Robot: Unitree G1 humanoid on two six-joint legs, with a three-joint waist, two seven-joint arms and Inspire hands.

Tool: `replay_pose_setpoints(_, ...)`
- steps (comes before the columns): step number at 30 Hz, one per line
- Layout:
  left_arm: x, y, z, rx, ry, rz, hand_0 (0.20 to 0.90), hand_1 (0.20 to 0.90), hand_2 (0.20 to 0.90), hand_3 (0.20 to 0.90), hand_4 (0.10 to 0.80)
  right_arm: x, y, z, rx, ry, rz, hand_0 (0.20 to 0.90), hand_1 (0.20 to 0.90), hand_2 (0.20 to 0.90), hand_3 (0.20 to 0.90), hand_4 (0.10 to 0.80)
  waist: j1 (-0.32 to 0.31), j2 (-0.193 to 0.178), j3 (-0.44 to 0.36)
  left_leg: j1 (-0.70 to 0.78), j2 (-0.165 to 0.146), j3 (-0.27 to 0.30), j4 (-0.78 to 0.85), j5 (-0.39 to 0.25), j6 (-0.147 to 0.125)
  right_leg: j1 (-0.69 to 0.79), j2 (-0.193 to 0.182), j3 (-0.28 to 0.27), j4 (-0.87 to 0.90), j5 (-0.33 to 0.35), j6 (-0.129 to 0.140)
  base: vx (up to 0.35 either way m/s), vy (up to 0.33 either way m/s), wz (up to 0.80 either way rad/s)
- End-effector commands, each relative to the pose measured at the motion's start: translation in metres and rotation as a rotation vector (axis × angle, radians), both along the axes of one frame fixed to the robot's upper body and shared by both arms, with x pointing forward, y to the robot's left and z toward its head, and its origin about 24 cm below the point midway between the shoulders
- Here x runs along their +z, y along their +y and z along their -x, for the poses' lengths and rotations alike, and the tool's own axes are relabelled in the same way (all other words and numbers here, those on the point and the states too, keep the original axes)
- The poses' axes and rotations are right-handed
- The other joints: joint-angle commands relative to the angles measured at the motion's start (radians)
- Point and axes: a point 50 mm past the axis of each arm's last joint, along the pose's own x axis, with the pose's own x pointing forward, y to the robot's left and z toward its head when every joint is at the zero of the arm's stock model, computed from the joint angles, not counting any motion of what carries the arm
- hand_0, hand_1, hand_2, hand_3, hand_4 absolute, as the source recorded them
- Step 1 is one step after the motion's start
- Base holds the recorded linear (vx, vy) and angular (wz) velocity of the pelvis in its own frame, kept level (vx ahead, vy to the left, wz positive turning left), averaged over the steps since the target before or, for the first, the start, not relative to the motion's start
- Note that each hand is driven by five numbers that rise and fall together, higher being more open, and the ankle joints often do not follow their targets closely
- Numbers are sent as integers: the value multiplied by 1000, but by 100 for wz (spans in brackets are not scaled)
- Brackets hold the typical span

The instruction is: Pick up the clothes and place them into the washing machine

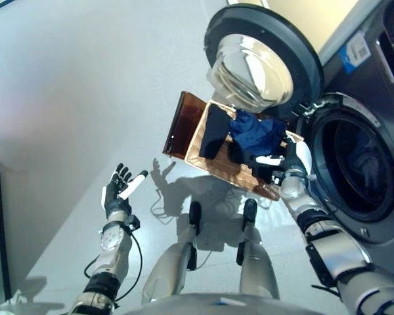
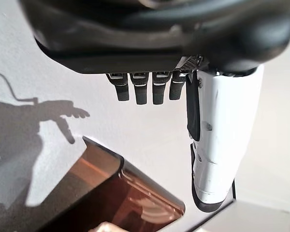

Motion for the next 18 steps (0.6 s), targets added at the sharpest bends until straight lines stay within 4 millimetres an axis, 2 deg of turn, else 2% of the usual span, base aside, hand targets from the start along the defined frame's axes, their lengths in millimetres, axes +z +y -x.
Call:
replay_pose_setpoints(1, 38, 16, -13, 26, -199, -87, 900, 900, 900, 900, 800, 36, 4, -21, 16, -134, 68, 900, 900, 900, 900, 800, 23, -29, -4, -16, 4, 15, 48, -45, -105, 22, -14, -8, 53, -57, 10, 15, 42, 11)
replay_pose_setpoints(18, 52, 26, -11, 19, -252, -127, 900, 900, 900, 900, 800, 68, 15, -44, -9, -185, 25, 900, 900, 900, 900, 800, 77, -39, 63, -94, -11, -9, 71, -39, -94, -23, -30, -36, 49, -40, 18, -4, 34, 5)
